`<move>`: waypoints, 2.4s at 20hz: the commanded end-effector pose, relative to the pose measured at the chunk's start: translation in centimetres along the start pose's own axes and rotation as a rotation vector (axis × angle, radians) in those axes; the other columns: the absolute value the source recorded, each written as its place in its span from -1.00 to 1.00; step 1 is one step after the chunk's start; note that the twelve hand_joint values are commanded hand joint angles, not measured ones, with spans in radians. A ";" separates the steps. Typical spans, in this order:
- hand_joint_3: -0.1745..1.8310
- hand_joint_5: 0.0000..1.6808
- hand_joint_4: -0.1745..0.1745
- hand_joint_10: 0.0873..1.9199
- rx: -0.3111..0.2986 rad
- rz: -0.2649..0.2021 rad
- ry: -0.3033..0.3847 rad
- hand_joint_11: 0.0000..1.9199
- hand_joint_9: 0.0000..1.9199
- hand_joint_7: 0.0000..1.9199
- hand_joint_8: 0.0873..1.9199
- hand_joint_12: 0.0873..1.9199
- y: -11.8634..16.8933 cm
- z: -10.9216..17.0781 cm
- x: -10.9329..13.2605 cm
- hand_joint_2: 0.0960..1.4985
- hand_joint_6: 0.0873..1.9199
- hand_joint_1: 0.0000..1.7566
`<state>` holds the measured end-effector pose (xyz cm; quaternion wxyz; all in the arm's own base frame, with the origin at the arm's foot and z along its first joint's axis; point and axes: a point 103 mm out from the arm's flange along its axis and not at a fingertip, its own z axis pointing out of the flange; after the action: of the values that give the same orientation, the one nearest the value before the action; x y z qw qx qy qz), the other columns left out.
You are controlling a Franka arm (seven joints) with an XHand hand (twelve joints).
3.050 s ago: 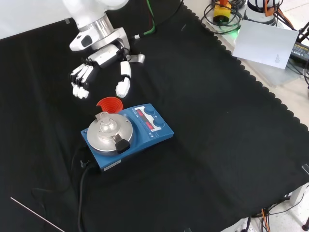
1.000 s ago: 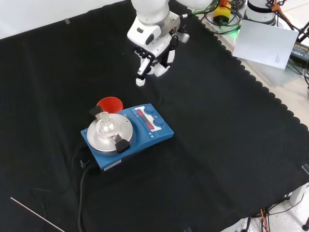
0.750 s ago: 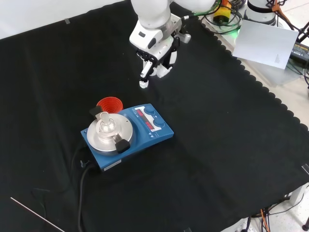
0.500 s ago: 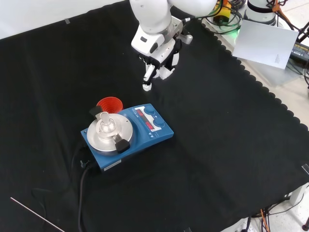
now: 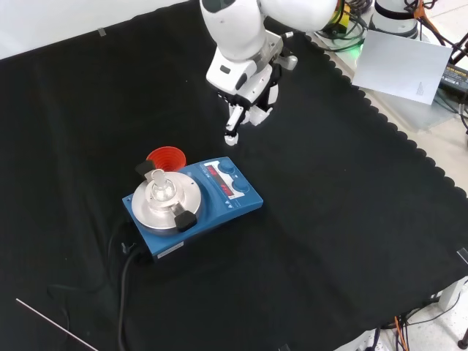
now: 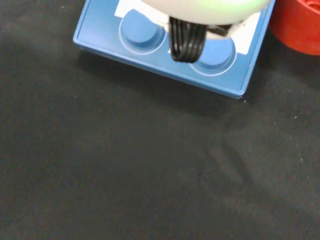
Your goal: Turn on the heater.
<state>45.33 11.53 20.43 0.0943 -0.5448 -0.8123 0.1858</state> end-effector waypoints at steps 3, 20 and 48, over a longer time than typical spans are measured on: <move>0.13 -0.65 -0.23 0.07 0.081 -0.035 -0.032 1.00 1.00 0.77 0.51 0.53 0.6 0.8 1.9 -0.12 -0.32 0.67; 0.17 -0.71 -0.13 0.02 0.215 -0.021 -0.088 1.00 1.00 0.77 0.50 0.47 1.7 2.8 2.6 -0.15 -0.54 0.68; 0.21 -0.61 -0.06 0.02 0.314 -0.010 -0.093 1.00 1.00 0.77 0.49 0.47 3.0 5.2 2.7 -0.17 -0.88 0.67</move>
<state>44.98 14.09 14.49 0.1405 -0.5095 -0.7808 0.3333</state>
